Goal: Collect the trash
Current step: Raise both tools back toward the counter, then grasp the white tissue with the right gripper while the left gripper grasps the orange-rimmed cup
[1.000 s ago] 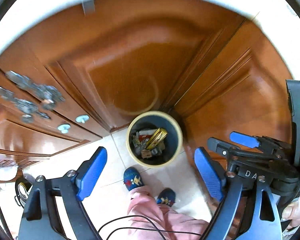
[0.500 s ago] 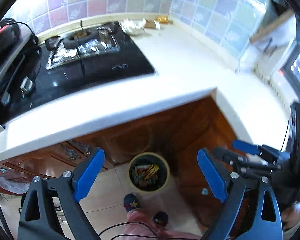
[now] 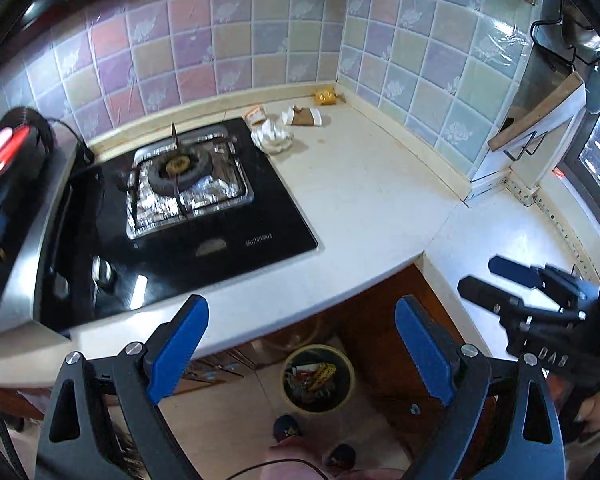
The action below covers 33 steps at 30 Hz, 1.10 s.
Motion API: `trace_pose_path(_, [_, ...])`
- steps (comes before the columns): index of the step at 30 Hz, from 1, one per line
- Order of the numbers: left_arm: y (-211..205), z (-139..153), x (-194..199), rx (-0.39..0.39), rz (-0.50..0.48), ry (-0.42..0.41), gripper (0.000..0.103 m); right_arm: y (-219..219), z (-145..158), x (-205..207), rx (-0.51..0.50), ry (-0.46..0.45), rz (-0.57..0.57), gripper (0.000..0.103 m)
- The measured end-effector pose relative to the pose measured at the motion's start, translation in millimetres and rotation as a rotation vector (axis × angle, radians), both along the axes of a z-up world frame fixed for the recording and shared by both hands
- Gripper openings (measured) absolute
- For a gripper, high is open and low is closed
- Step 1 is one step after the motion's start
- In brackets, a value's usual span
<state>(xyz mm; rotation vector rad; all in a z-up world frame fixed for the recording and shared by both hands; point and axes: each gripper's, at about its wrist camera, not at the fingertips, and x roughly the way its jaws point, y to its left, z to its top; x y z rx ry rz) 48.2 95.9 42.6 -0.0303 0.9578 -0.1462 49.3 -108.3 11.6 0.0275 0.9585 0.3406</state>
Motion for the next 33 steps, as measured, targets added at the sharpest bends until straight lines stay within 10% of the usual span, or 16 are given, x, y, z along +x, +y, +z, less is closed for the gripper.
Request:
trace_pose_path(15, [44.6, 59.7, 182.5, 0.117, -0.117, -0.05, 0.094, 54.6, 12.6, 203.5, 0.07, 0.118, 0.022, 0.063])
trace_pose_path(24, [71.5, -10.1, 349.4, 0.127, -0.233, 0.101, 0.094, 89.4, -70.1, 350.0, 0.148, 0.307, -0.093, 0.055])
trace_pose_path(33, [96.5, -80.1, 444.3, 0.042, -0.276, 0.23, 0.094, 113.3, -148.3, 407.9, 0.17, 0.461, -0.099, 0.05])
